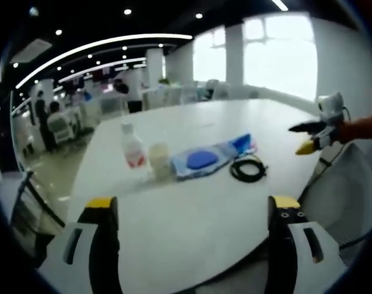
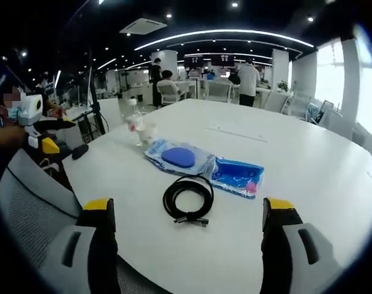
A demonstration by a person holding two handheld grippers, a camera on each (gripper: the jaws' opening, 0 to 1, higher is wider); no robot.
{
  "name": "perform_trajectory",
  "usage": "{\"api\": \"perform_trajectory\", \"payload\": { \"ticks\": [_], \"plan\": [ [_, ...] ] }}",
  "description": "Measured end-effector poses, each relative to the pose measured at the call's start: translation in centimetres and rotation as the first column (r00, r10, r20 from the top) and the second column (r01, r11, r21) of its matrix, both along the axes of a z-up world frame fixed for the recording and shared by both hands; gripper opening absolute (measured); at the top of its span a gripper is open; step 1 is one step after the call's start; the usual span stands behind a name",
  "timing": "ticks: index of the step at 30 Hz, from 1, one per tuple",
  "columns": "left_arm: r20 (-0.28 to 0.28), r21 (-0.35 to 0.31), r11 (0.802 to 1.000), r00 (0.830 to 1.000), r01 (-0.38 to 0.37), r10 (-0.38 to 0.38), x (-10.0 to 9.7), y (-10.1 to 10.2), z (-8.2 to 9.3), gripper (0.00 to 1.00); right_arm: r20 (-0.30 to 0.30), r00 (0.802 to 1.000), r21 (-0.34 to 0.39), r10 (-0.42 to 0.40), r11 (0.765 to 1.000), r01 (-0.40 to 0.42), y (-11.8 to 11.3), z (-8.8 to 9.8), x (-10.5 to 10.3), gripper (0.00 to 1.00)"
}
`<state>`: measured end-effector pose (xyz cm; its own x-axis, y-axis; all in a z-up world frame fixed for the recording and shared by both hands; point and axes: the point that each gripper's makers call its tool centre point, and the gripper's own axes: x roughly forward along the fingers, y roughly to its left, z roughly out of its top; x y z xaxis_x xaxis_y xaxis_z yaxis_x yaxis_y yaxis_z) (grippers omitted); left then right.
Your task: Arrange the tabletop items into an orderly group along one side of the table until the central work area is clear of visible clutter.
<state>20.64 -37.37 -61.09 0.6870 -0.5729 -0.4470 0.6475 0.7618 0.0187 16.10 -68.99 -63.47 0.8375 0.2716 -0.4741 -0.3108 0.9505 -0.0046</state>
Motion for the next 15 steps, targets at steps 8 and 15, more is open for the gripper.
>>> {"api": "perform_trajectory", "payload": {
  "ticks": [8,15],
  "plan": [
    [0.017,0.005,1.000,1.000,0.012,-0.013,-1.0,0.4,0.2,1.00,0.027,1.000,0.015,0.006,1.000,-0.007,-0.1,0.3,-1.8,1.00],
    [0.034,0.014,0.999,0.999,0.032,-0.032,-2.2,0.5,0.4,1.00,0.045,0.998,-0.012,0.038,0.999,-0.038,0.6,0.1,-3.4,1.00]
  ]
}}
